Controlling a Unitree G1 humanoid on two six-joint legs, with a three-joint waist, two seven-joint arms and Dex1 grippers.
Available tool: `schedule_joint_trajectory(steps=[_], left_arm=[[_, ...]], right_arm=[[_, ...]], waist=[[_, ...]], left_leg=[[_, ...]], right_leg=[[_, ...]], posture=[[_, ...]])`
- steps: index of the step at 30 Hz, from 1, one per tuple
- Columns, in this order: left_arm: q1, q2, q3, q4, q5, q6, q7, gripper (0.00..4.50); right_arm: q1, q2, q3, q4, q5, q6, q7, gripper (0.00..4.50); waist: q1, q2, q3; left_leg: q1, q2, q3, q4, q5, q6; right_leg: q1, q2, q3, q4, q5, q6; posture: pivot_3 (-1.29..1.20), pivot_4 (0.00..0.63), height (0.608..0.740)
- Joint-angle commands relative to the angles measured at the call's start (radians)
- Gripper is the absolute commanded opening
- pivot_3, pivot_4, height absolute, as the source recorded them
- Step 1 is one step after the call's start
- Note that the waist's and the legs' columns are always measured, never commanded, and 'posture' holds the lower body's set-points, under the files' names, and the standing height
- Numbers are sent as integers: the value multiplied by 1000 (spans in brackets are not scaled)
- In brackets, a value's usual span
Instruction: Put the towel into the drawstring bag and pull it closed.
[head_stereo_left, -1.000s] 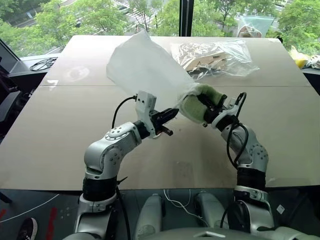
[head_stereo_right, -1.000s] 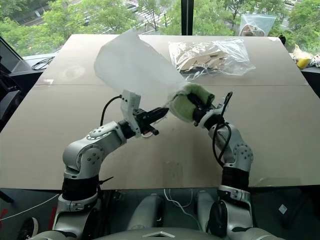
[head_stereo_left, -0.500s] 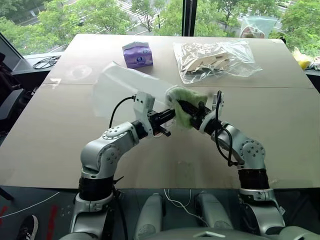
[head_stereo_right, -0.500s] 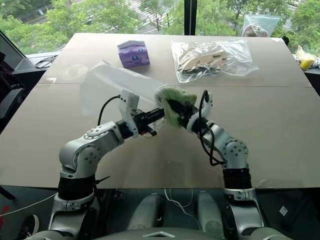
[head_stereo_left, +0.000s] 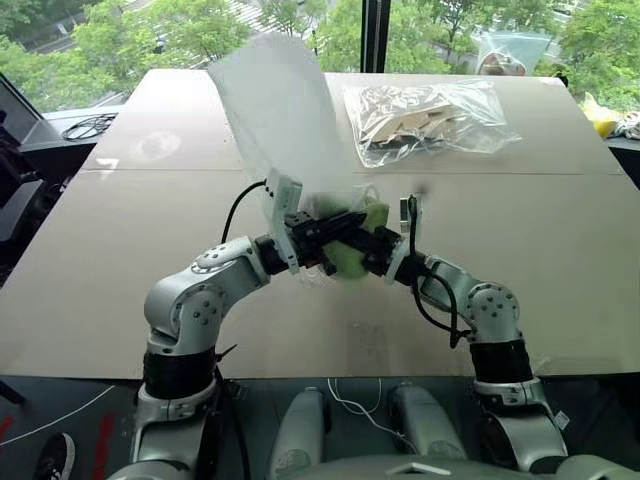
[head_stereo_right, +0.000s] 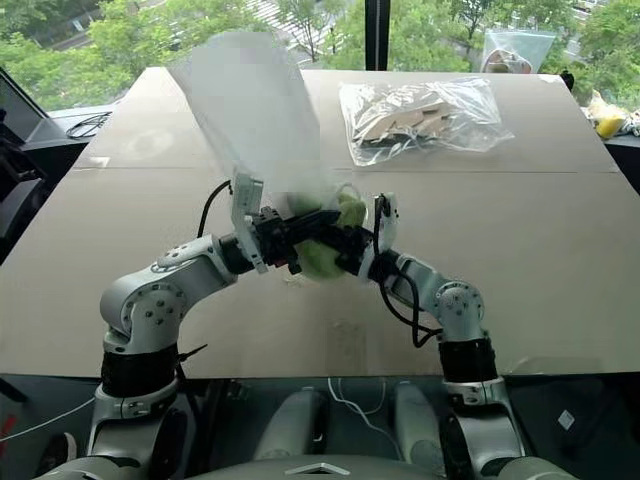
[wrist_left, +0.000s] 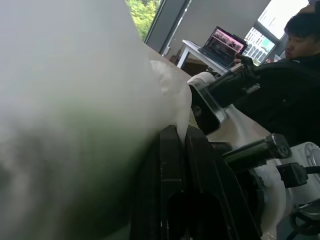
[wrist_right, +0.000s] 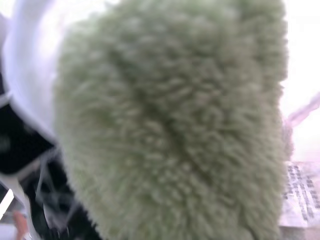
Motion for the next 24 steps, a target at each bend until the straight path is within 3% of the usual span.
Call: schedule_joint_trajectory(steps=[1, 7, 14, 16, 18, 22, 24], left_arm=[[28, 4, -28, -49, -35, 13, -7, 0], [34, 4, -51, -53, -34, -7, 7, 0], [14, -7, -58, 8, 28, -73, 37, 0], [-14, -34, -65, 68, 74, -114, 63, 0], [-50, -70, -71, 133, 103, -149, 78, 0], [-140, -153, -77, 269, 139, -213, 80, 0], [-150, -133, -105, 300, 179, -253, 23, 0]], right_arm=[[-71, 115, -105, -15, 152, -100, -90, 33], [-148, 212, -185, 1, 338, -266, -209, 33], [-145, 190, -152, -47, 447, -393, -365, 33], [-112, 125, -97, -61, 355, -374, -427, 1064], [-79, 84, -67, -74, 308, -354, -456, 1713], [-3, -41, -30, -106, 198, -253, -462, 3570], [21, -108, -16, -119, 163, -196, -453, 3570]], waist=[[0, 0, 0], [-5, 1, 0], [-6, 1, 1], [-4, 1, 1], [-2, 1, 1], [1, 1, 0], [0, 1, 0]], left_leg=[[0, 0, 0, 0, 0, 0], [0, -1, 0, 0, 0, 0], [1, 1, 0, -1, 0, 0], [0, 1, 1, -1, 0, 0], [0, 1, 1, 0, 0, 0], [0, 1, 1, 0, 0, 0], [-1, 0, 1, 0, 0, 0]], right_leg=[[0, 0, 0, 0, 0, 0], [0, -1, 0, -1, 0, 0], [0, 2, 0, 0, 0, -1], [0, 1, 1, 0, 0, -1], [0, 1, 1, 0, 0, -1], [0, 1, 0, 0, 0, -1], [0, 0, 1, -1, 1, -2]], posture=[[0, 150, 740], [0, 150, 740], [0, 150, 740], [0, 150, 740], [0, 150, 740], [0, 150, 740], [0, 150, 740]])
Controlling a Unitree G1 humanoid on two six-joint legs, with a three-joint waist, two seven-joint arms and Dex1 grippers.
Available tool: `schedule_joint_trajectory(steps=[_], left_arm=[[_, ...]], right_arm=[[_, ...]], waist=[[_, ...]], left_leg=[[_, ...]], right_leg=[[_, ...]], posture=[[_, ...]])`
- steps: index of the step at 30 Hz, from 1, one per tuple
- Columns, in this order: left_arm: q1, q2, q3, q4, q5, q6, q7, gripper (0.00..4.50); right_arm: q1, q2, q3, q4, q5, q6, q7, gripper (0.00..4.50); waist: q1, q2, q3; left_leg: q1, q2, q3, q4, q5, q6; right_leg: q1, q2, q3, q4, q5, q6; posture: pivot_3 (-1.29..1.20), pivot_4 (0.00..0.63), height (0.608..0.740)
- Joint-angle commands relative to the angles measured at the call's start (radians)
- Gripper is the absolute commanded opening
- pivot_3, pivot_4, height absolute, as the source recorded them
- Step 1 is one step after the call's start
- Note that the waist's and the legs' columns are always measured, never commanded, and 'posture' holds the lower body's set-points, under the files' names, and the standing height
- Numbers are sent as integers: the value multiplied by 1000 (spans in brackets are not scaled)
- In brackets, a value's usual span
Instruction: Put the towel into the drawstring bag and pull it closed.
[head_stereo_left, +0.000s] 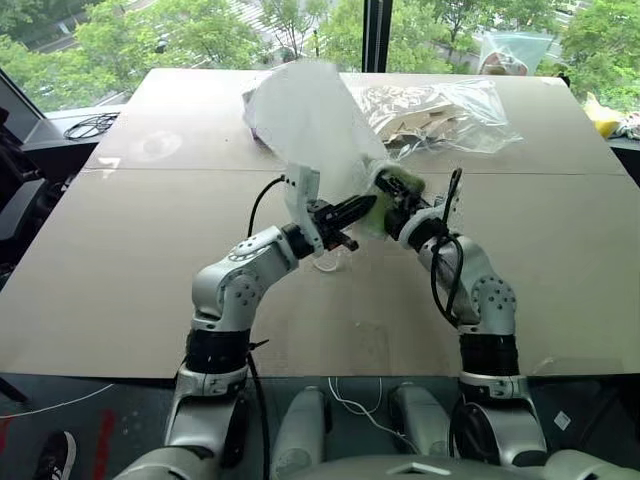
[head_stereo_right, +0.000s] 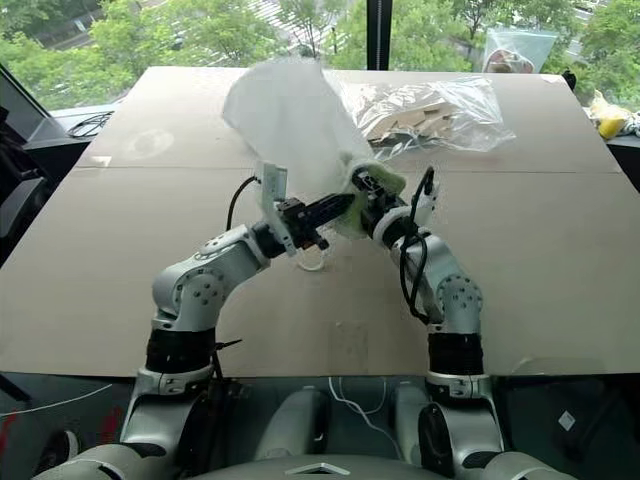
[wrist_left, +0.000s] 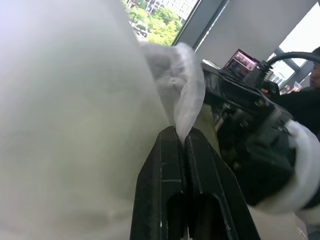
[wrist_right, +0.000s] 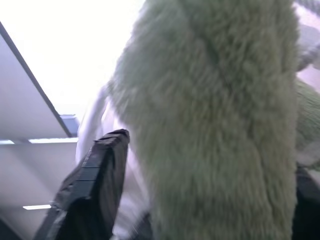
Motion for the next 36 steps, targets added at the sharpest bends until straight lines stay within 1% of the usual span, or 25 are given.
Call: schedule_joint_trajectory(steps=[1, 5, 9, 11, 12, 13, 14, 15, 18, 19, 23, 27, 29, 31, 34, 36], left_arm=[[-24, 22, -14, 38, 46, -81, -75, 0], [-36, 37, 0, 103, 59, -110, -119, 0], [-8, 54, -1, 89, 56, -97, -149, 0], [3, 57, -6, 76, 52, -90, -159, 0], [10, 56, -10, 61, 45, -82, -163, 0], [17, 53, -15, 42, 35, -72, -165, 0], [22, 51, -18, 27, 28, -63, -166, 0], [25, 48, -21, 11, 19, -53, -170, 0], [36, 45, -21, -33, -7, -22, -179, 0], [41, 46, -19, -49, -19, -10, -182, 0], [67, 61, -16, -116, -94, 47, -223, 0], [79, 84, -25, -142, -129, 83, -254, 0], [81, 86, -24, -145, -137, 90, -252, 0], [83, 88, -25, -150, -136, 90, -247, 0], [86, 86, -24, -151, -129, 83, -236, 0], [84, 78, -23, -149, -126, 73, -225, 0]], right_arm=[[37, -89, 11, -56, -55, 98, 13, 3570], [51, -134, -6, -69, -47, 145, 35, 3570], [77, -169, -43, -69, -44, 168, 58, 3570], [81, -171, -51, -69, -50, 172, 69, 3026], [83, -166, -49, -69, -53, 174, 76, 2833], [83, -155, -43, -70, -55, 176, 83, 2435], [83, -145, -37, -70, -55, 179, 90, 1890], [80, -132, -31, -67, -53, 180, 94, 1541], [67, -89, -25, -53, -46, 180, 105, 170], [60, -68, -27, -47, -34, 177, 108, 38], [34, 34, -52, -21, 64, 162, 143, 38], [27, 124, -72, -3, 197, 162, 174, 38], [11, 183, -106, 20, 279, 117, 172, 38], [-34, 231, -173, 42, 383, 35, 175, 38], [-83, 266, -224, 36, 419, -41, 185, 38], [-97, 263, -217, 22, 407, -110, 183, 38]], waist=[[-2, 0, 0], [-7, 0, 0], [-5, 0, 0], [-4, 0, 0], [-3, 0, 0], [-3, 0, 0], [-3, 0, 0], [-3, 0, 0], [-5, 0, 0], [-6, 0, 0], [-5, 0, 0], [-3, 0, 0], [-3, 1, 0], [-2, 1, 0], [-3, 1, 0], [-4, 1, 0]], left_leg=[[0, -1, 1, -1, 0, 0], [0, 0, 1, -2, 0, 0], [0, 1, 0, -1, 0, 0], [0, 1, 1, -1, 0, 0], [0, 1, 1, -1, 0, 0], [0, 1, 1, 0, 0, 0], [0, 1, 1, 0, 0, 0], [0, 1, 1, -1, 0, 0], [0, 1, 1, -1, 0, 0], [0, 1, 1, -1, 0, 0], [0, 1, 1, -1, 0, 0], [0, 1, 0, -1, 0, 0], [0, 1, 1, -1, 0, 0], [0, 1, 1, 0, 0, 0], [0, 1, 1, 0, 0, 0], [0, 1, 0, 0, 0, 0]], right_leg=[[0, -1, 1, 0, 0, 0], [-1, 0, 1, 0, 0, 0], [-1, 1, 1, 1, 0, 0], [-1, 1, 1, 1, -1, 1], [-1, 1, 2, 1, -1, 1], [-1, 1, 2, 1, -1, 1], [-1, 1, 2, 1, 0, 1], [-1, 1, 2, 1, 0, 1], [-1, 1, 2, 1, 0, 1], [-1, 1, 2, 1, 0, 1], [-1, 1, 2, 1, 0, 1], [-1, 1, 1, 1, 0, 1], [-1, 1, 1, 1, 0, 1], [-1, 1, 1, 0, -1, 1], [-1, 1, 1, 0, -1, 2], [0, 1, 1, 1, -1, 2]], posture=[[0, 150, 740], [0, 150, 740], [0, 150, 740], [0, 150, 740], [0, 150, 740], [0, 150, 740], [0, 150, 740], [0, 150, 740], [0, 150, 740], [0, 150, 740], [0, 150, 740], [0, 150, 740], [0, 150, 740], [0, 150, 740], [0, 150, 740], [0, 150, 740]])
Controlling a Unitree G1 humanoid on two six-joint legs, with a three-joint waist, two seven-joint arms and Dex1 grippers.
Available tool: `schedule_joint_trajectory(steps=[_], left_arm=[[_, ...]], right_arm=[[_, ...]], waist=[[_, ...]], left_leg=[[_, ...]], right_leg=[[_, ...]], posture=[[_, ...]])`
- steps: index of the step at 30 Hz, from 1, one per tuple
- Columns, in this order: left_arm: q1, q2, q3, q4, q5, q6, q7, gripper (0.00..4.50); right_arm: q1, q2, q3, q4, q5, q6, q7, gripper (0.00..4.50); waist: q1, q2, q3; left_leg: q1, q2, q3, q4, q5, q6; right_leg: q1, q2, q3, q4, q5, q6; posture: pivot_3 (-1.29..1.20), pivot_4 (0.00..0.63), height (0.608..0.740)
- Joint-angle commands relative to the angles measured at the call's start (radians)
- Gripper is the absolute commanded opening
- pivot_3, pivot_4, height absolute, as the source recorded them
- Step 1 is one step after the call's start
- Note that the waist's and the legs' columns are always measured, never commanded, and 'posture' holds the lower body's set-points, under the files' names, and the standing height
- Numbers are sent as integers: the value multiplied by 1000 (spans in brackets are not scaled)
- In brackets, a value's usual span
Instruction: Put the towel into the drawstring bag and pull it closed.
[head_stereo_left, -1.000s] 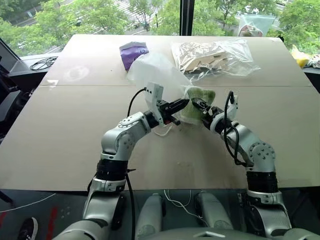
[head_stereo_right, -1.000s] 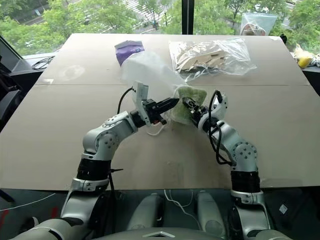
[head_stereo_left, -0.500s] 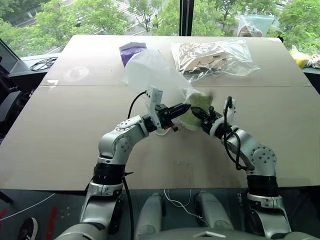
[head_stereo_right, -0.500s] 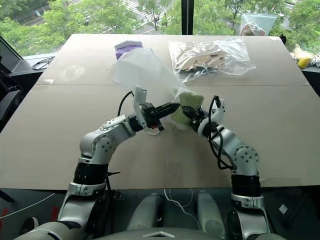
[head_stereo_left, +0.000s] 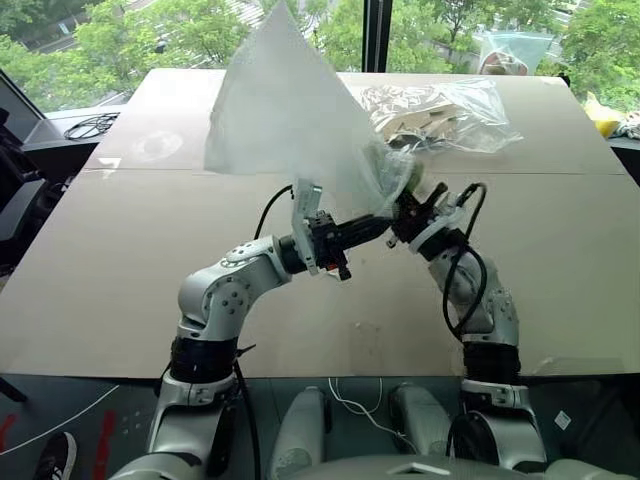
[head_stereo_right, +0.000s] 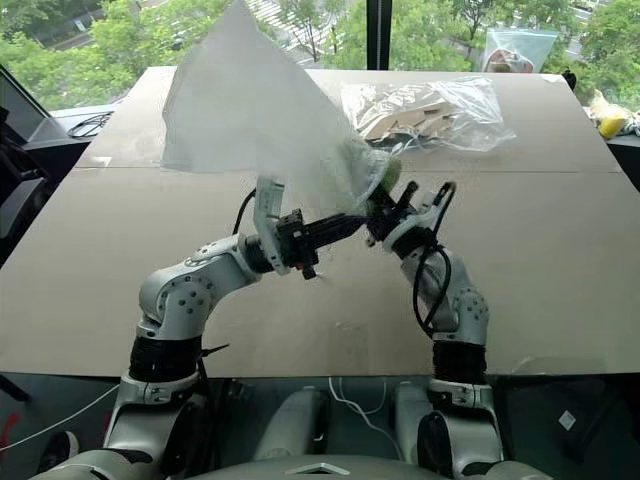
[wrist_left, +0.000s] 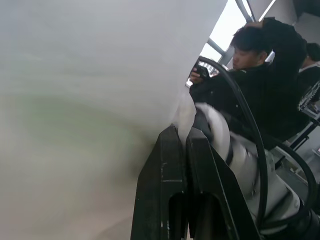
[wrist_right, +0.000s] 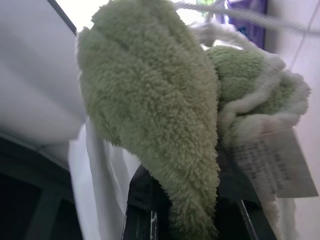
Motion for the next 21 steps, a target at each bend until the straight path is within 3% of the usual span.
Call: schedule_joint_trajectory(steps=[1, 4, 8, 10, 14, 17, 21], left_arm=[[-2, -8, -4, -34, -9, -12, 3, 0], [-9, -20, -6, -32, -5, -24, 13, 0], [-57, -53, 9, 16, 30, -66, 58, 0], [-103, -60, 40, 30, 18, -76, 66, 0], [-181, -35, 95, 30, -52, -39, 45, 0], [-203, -22, 98, 33, -73, -23, 29, 0], [-198, -18, 89, 18, -98, 5, 26, 0]], right_arm=[[-116, 158, -20, -63, 5, -145, 11, 38], [-108, 117, 40, -98, -105, -187, 20, 38], [-46, -90, 262, -175, -512, -96, 133, 38], [-6, -246, 393, -179, -815, -119, 230, 38], [15, -571, 702, -143, -1550, -489, 475, 38], [5, -637, 778, -44, -1827, -693, 515, 38], [-86, -690, 840, 75, -2220, -919, 439, 38]], waist=[[-4, 1, 0], [-9, 1, 1], [-14, 2, 1], [-7, 2, 1], [6, 2, 1], [-4, 2, 1], [-3, 2, 1]], left_leg=[[0, 0, 0, 0, 0, 0], [1, 1, 0, -1, 0, 0], [0, 1, 1, -1, 0, 0], [0, 0, 1, 0, 0, 0], [-1, -2, 1, 0, 0, 0], [0, -2, 3, 0, 0, 0], [0, -2, 2, -1, 0, 0]], right_leg=[[0, 0, 0, 0, 0, 0], [-1, 1, 0, 0, 0, 0], [-2, 1, 1, 1, 0, 0], [-2, 1, 1, 1, 0, 0], [-2, -1, 0, -1, -1, 2], [-2, -2, 4, -1, -1, 2], [-2, 0, 4, 1, -1, 2]], posture=[[0, 150, 740], [0, 150, 740], [0, 150, 740], [0, 150, 740], [0, 150, 740], [0, 150, 740], [0, 150, 740]])
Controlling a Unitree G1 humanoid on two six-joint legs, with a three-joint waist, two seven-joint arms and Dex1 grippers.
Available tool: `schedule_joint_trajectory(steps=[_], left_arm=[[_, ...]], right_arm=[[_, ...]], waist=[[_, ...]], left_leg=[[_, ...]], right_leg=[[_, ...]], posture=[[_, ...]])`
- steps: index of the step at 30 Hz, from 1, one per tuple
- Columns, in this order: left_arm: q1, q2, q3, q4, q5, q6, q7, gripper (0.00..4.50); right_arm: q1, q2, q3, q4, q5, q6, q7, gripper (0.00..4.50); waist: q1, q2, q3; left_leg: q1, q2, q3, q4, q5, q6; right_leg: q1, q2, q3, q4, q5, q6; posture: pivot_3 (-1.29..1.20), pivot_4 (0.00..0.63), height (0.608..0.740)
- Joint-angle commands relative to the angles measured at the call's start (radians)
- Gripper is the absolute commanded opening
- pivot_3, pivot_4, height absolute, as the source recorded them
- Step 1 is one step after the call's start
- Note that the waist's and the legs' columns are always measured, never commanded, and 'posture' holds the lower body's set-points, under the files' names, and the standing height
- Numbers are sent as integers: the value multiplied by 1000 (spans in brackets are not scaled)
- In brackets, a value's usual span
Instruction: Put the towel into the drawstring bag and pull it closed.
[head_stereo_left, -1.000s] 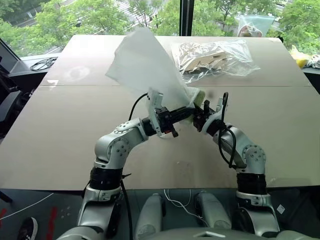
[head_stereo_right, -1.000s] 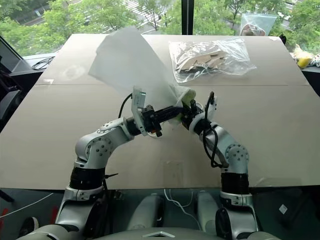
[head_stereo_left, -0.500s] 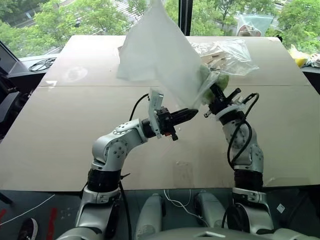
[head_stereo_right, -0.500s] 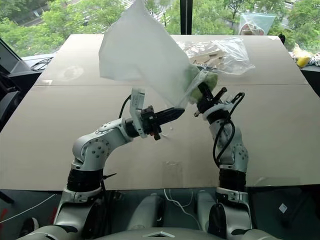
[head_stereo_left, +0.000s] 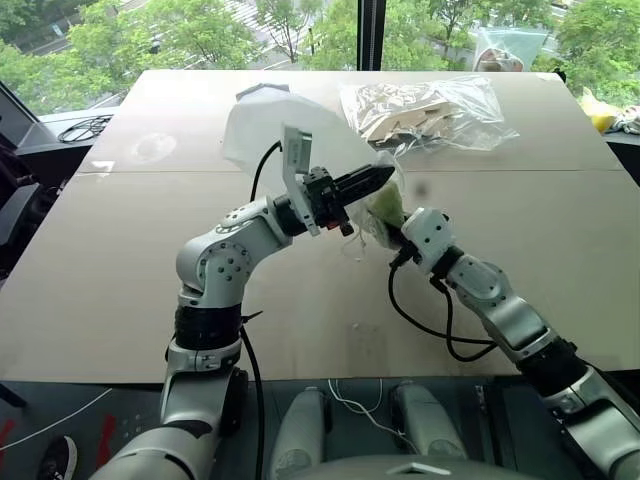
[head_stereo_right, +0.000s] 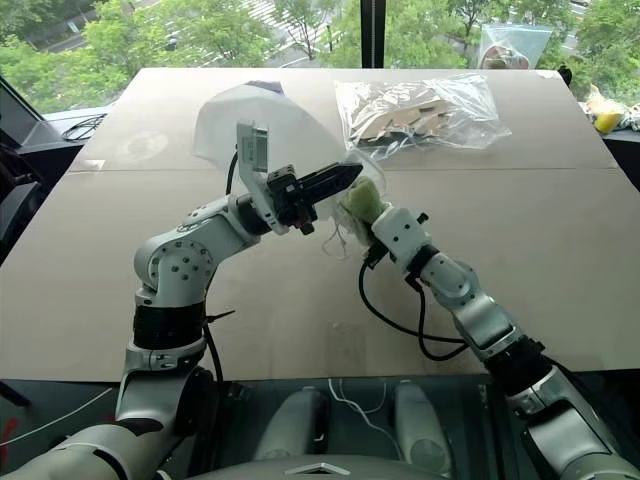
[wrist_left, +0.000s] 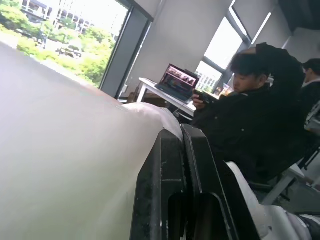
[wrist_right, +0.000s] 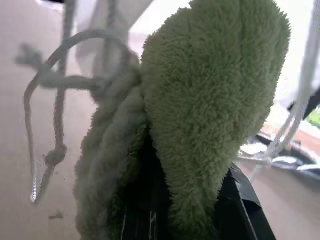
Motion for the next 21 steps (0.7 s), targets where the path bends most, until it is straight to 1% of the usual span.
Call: schedule_joint_trajectory(steps=[1, 3, 5, 6, 7, 8, 9, 11, 14, 17, 19, 21], left_arm=[[-9, 6, 2, -54, -48, 18, -21, 0], [11, 16, -14, -67, -41, 32, -22, 0], [25, 28, -20, -72, -38, 44, -22, 0], [31, 35, -21, -72, -36, 46, -23, 0], [38, 41, -22, -73, -35, 50, -25, 0], [44, 48, -25, -76, -33, 52, -29, 0], [51, 55, -29, -79, -31, 54, -34, 0], [67, 72, -40, -90, -28, 57, -46, 0], [80, 82, -46, -95, -31, 55, -51, 0], [81, 80, -54, -96, -34, 54, -49, 0], [77, 77, -60, -94, -33, 52, -50, 0], [74, 77, -63, -90, -30, 49, -53, 0]], right_arm=[[-94, -39, 51, 71, -356, -214, -70, 38], [-131, -29, 10, 73, -458, -257, -168, 38], [-147, -9, -45, 54, -499, -278, -234, 38], [-146, 3, -72, 43, -487, -287, -244, 38], [-136, 34, -107, 30, -412, -293, -232, 38], [-115, 80, -149, 8, -274, -266, -192, 38], [-93, 130, -187, -23, -96, -214, -123, 38], [-80, 230, -284, -95, 228, -27, -36, 38], [-86, 323, -411, -211, 691, 292, 8, 38], [-77, 375, -529, -282, 1106, 516, -21, 38], [-73, 418, -599, -295, 1353, 598, -107, 38], [-71, 447, -641, -290, 1512, 646, -190, 38]], waist=[[2, 0, 0], [4, 0, 0], [6, 0, 0], [6, 0, 0], [6, 0, 0], [6, -1, 0], [6, -2, 0], [6, -2, 0], [6, -1, 1], [9, -1, 1], [9, -1, 1], [6, -1, 1]], left_leg=[[0, 0, 0, 0, 0, 0], [0, 0, 0, 1, 0, 0], [0, 0, 0, 1, 0, 0], [0, 0, 0, 1, 0, 0], [-1, 0, 0, 1, 0, 0], [-1, 0, 0, 1, 0, 0], [-1, 0, 0, 1, 0, 0], [0, 0, -1, 0, 0, 0], [0, 0, -2, 1, 0, 0], [1, 0, -3, 2, 0, 0], [1, 0, -3, 2, 0, 0], [1, 0, -4, 2, 0, 0]], right_leg=[[0, 0, 0, 0, 0, 0], [0, 0, 0, 0, 0, 0], [0, 0, 1, 0, 1, -2], [0, 0, 1, 0, 2, -3], [0, 0, 1, 0, 2, -4], [0, -1, 1, 0, 2, -4], [0, -1, 0, 0, 3, -4], [1, -1, 0, 0, 3, -4], [2, -1, -1, 0, 3, -5], [4, -2, -3, 1, 3, -5], [4, -2, -4, 1, 3, -5], [3, -1, -4, 1, 3, -5]], posture=[[0, 150, 740], [0, 150, 740], [0, 150, 740], [0, 150, 740], [0, 150, 740], [0, 150, 740], [0, 150, 740], [0, 150, 740], [0, 150, 740], [0, 150, 740], [0, 150, 740], [0, 150, 740]])
